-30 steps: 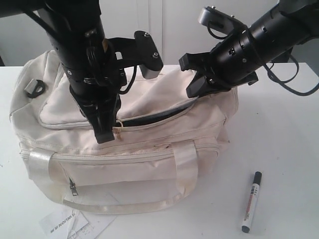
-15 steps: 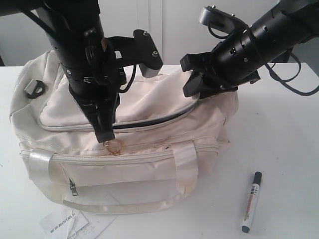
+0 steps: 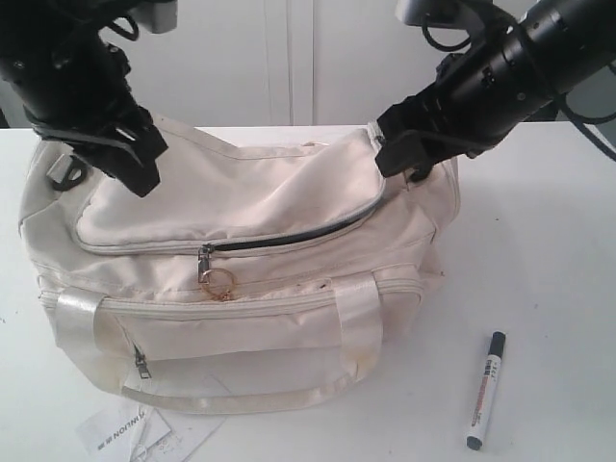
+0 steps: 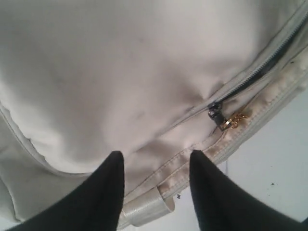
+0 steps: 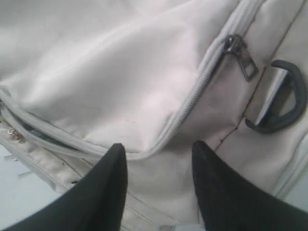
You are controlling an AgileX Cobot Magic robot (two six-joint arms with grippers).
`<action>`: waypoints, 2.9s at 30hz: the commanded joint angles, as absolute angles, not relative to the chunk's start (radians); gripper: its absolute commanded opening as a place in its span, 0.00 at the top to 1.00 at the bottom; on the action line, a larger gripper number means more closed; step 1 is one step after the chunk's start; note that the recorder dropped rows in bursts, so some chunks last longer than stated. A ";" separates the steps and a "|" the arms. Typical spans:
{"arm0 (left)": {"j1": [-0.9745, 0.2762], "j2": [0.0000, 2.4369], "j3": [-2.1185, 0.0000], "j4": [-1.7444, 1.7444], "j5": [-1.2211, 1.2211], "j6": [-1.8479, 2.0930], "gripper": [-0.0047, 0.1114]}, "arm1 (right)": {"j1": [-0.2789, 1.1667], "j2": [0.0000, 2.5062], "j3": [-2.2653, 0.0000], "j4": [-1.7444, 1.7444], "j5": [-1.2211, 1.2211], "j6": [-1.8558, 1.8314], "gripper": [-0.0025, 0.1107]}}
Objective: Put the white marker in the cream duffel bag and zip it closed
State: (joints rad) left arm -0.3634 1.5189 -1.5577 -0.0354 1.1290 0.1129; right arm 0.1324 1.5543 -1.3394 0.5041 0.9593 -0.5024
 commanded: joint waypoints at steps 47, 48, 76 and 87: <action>-0.342 1.268 -0.809 -0.830 0.419 0.157 0.35 | 0.133 1.562 -1.334 0.876 0.997 -0.884 0.61; -0.343 1.275 -0.809 -0.830 0.419 0.157 0.35 | 0.133 1.562 -1.334 0.875 0.997 -0.886 0.61; -0.422 1.257 -0.832 -0.654 0.399 0.179 0.36 | 0.133 1.562 -1.334 0.880 1.025 -0.894 0.61; -0.422 1.363 -0.832 -0.761 0.364 0.154 0.36 | 0.133 1.562 -1.334 0.880 1.019 -0.896 0.61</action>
State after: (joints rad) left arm -0.4158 1.3557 -0.8301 -0.6837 0.3482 0.1210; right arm 0.1324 1.5630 -1.3394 0.8720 1.0155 -0.8814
